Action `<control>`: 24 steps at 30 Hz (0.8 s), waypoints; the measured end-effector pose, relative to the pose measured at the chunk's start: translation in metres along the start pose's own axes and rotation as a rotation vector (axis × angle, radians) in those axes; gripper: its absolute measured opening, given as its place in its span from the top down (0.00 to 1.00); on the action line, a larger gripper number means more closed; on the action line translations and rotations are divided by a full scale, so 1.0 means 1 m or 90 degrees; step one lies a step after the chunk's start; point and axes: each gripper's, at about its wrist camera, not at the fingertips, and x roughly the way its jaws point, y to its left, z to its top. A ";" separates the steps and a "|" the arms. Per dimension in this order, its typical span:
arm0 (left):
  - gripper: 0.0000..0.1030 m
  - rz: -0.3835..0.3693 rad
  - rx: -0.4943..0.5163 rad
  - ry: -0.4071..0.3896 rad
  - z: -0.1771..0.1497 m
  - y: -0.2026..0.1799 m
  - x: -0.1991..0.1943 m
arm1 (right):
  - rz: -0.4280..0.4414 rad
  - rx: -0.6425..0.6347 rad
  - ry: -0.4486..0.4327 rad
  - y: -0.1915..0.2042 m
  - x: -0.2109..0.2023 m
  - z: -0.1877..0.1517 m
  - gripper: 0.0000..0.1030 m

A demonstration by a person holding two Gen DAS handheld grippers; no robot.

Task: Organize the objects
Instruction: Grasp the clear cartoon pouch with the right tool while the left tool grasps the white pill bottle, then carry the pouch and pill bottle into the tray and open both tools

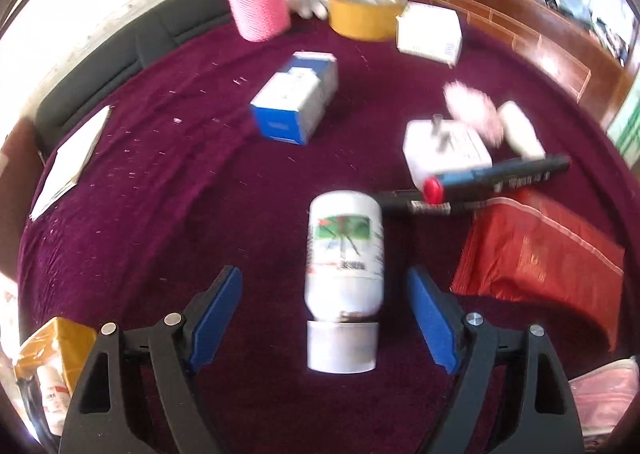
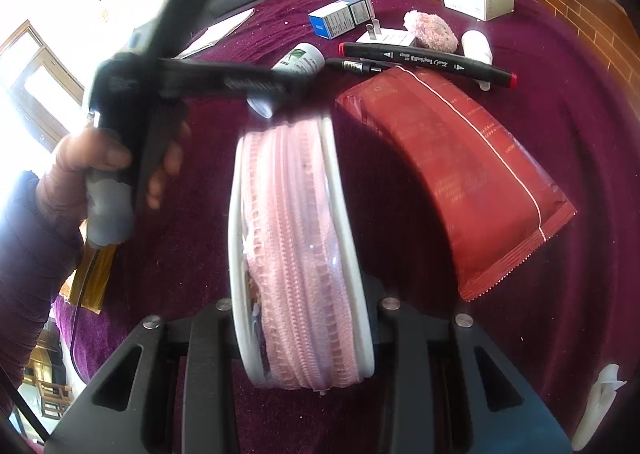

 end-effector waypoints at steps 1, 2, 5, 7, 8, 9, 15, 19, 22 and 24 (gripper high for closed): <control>0.24 -0.002 -0.005 0.005 0.001 0.000 0.001 | -0.001 0.000 0.000 0.000 0.000 0.000 0.72; 0.24 -0.006 -0.019 0.014 0.001 0.001 0.003 | -0.001 0.001 0.000 0.001 0.000 0.000 0.72; 0.63 -0.047 -0.058 0.027 0.001 0.006 0.002 | -0.004 0.002 0.002 0.002 0.000 -0.001 0.72; 0.72 -0.015 -0.048 0.034 -0.002 0.004 0.000 | -0.009 0.003 0.002 0.004 0.000 -0.002 0.72; 0.72 -0.026 -0.057 0.039 -0.004 0.005 0.000 | -0.013 0.002 0.003 0.005 0.000 -0.002 0.72; 0.72 -0.033 -0.069 0.043 -0.008 0.007 -0.003 | -0.018 0.000 0.004 0.007 0.000 -0.002 0.72; 0.72 -0.057 -0.128 0.010 -0.041 0.023 -0.057 | -0.034 -0.023 0.028 0.018 -0.003 -0.001 0.73; 0.72 -0.098 -0.169 -0.022 -0.078 0.053 -0.114 | 0.000 -0.030 0.017 0.030 -0.017 0.002 0.73; 0.72 -0.085 -0.198 -0.036 -0.115 0.091 -0.150 | 0.033 -0.047 0.014 0.057 -0.022 0.012 0.73; 0.72 -0.043 -0.210 -0.040 -0.140 0.115 -0.170 | 0.051 -0.072 0.012 0.080 -0.021 0.021 0.73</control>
